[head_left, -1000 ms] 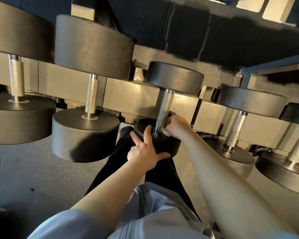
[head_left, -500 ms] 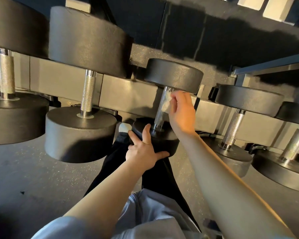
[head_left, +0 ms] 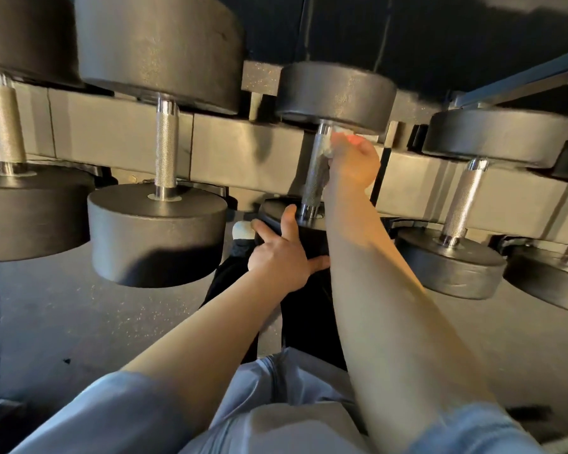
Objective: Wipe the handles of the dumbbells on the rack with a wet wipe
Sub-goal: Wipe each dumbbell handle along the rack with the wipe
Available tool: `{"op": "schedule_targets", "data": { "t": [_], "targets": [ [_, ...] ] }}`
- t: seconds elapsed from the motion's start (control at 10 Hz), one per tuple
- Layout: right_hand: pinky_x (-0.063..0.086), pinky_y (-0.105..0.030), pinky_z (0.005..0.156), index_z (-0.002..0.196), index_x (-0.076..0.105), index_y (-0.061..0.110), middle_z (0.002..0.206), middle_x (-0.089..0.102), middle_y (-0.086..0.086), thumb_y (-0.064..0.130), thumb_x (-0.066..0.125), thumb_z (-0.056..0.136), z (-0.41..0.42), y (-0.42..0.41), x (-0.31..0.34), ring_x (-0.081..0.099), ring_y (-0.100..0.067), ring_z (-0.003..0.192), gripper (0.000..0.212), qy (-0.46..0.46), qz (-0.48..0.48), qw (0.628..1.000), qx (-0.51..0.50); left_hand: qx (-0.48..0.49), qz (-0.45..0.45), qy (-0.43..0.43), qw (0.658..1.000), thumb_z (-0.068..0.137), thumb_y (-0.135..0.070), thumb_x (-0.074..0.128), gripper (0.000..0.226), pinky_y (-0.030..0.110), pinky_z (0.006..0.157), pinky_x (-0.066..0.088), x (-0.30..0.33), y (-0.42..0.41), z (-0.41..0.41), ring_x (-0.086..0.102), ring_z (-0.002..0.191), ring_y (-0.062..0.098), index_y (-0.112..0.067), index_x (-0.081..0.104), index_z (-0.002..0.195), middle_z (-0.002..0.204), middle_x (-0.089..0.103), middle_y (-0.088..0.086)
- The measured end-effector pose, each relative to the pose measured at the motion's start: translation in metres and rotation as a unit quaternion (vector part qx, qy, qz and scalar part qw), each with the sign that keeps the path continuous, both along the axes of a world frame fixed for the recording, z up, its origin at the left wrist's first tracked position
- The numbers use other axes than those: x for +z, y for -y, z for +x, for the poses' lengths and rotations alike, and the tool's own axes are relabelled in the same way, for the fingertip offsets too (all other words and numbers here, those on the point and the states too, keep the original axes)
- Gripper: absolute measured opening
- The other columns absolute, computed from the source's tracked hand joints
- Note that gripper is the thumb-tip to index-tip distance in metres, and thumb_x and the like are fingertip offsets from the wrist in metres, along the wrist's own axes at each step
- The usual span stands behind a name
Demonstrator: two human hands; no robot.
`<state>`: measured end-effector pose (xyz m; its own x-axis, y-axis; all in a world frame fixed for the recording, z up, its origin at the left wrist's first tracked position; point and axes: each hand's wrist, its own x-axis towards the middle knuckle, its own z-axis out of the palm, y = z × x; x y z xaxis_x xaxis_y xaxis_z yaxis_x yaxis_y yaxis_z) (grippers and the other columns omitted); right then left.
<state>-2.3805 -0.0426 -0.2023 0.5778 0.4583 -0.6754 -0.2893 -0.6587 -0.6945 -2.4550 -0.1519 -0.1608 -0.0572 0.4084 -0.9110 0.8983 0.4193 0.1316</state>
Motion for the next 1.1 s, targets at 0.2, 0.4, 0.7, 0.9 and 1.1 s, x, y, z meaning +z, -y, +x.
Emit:
{"op": "schedule_targets", "data": {
  "t": [0.2, 0.4, 0.7, 0.9, 1.1],
  "targets": [
    [0.033, -0.004, 0.063, 0.079, 0.064, 0.012, 0.093, 0.061, -0.003, 0.023, 0.058, 0.094, 0.0, 0.018, -0.007, 0.05, -0.007, 0.077, 0.019, 0.297, 0.072, 0.913, 0.269, 0.0, 0.014, 0.003, 1.0, 0.085, -0.064, 0.053, 0.099, 0.041, 0.101, 0.039, -0.002, 0.006, -0.002, 0.046, 0.126, 0.045, -0.029, -0.014, 0.149, 0.152, -0.01, 0.035],
    [0.042, -0.021, 0.067, 0.084, 0.07, 0.007, 0.083, 0.066, -0.009, 0.016, 0.062, 0.089, -0.004, 0.016, -0.003, 0.061, -0.018, 0.072, 0.013, 0.396, 0.128, 0.844, 0.339, 0.006, 0.024, 0.059, 0.998, 0.094, -0.041, 0.054, 0.086, 0.049, 0.101, 0.04, 0.007, 0.002, -0.01, 0.04, 0.127, 0.049, -0.02, -0.004, 0.153, 0.15, 0.005, 0.034],
    [0.053, -0.026, 0.074, 0.074, 0.056, 0.025, 0.082, 0.061, 0.004, 0.008, 0.069, 0.083, -0.001, 0.0, -0.008, 0.061, -0.013, 0.078, 0.022, -0.027, 0.01, 0.999, -0.014, -0.055, -0.024, 0.03, 0.998, 0.097, -0.046, 0.044, 0.085, 0.044, 0.106, 0.034, 0.005, -0.002, -0.013, 0.037, 0.134, 0.043, -0.026, -0.019, 0.15, 0.154, -0.011, 0.032],
    [0.048, -0.018, 0.056, 0.088, 0.061, 0.013, 0.09, 0.064, -0.005, 0.01, 0.065, 0.087, 0.034, -0.018, -0.013, 0.058, -0.013, 0.076, 0.005, -0.156, -0.102, 0.981, 0.053, -0.017, 0.008, 0.037, 0.999, 0.082, -0.068, 0.054, 0.101, 0.04, 0.105, 0.035, -0.001, 0.005, -0.011, 0.041, 0.129, 0.047, -0.031, -0.014, 0.148, 0.15, -0.01, 0.037],
    [0.037, -0.017, 0.045, 0.082, 0.056, 0.016, 0.076, 0.056, 0.0, 0.012, 0.049, 0.095, 0.033, -0.027, -0.018, 0.047, -0.008, 0.062, 0.016, -0.171, -0.113, 0.968, 0.147, -0.023, -0.007, 0.027, 0.999, 0.08, -0.073, 0.051, 0.103, 0.043, 0.104, 0.038, -0.001, 0.001, -0.01, 0.041, 0.129, 0.046, -0.034, -0.018, 0.147, 0.153, -0.011, 0.033]
  ]
}}
